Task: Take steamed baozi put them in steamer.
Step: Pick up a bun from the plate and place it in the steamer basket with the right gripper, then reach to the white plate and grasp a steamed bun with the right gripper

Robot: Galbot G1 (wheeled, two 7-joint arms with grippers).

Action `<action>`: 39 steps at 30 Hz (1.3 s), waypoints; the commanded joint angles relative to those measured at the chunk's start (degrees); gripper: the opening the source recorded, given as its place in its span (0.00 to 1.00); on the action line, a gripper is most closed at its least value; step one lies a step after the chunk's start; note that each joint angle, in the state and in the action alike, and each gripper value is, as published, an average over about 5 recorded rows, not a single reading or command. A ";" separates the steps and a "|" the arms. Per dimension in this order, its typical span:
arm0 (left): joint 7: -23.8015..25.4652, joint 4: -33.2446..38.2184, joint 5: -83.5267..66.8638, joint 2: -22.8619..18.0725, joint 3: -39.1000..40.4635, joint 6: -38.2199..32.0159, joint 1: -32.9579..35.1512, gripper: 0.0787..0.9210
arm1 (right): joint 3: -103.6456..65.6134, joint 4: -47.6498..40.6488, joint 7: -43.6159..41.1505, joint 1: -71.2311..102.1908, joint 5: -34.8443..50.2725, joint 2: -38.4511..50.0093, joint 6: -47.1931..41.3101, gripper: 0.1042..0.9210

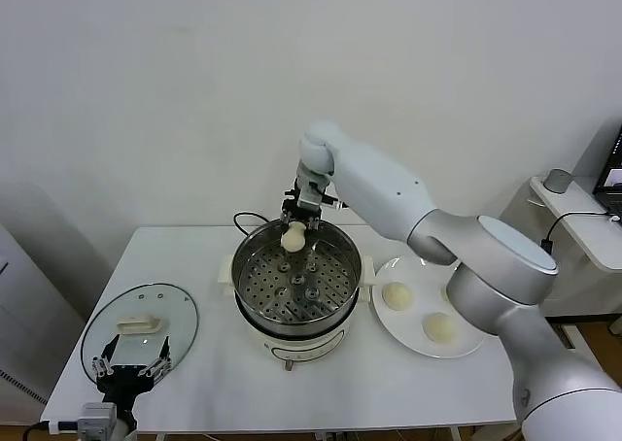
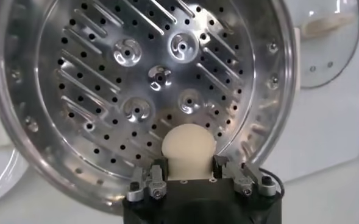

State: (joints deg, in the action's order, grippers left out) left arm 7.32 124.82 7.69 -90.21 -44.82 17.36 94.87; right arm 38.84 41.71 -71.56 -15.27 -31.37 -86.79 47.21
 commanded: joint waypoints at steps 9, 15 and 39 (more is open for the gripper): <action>0.04 -0.23 0.05 -0.07 -0.07 0.15 -0.08 0.88 | -0.34 0.69 5.38 2.41 -5.82 -0.41 2.79 0.46; 0.07 -0.19 0.08 -0.13 -0.09 0.18 -0.03 0.88 | 2.76 2.30 2.37 0.59 2.58 1.29 2.79 0.65; 0.90 0.59 -0.66 1.38 -0.16 1.35 -0.08 0.88 | 15.05 28.10 -3.61 -17.74 40.99 35.20 -75.35 0.88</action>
State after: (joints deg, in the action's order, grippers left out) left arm 8.02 125.32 7.47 -89.63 -44.97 18.35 94.72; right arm 51.49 61.40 -74.83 -28.02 -1.35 -66.07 40.55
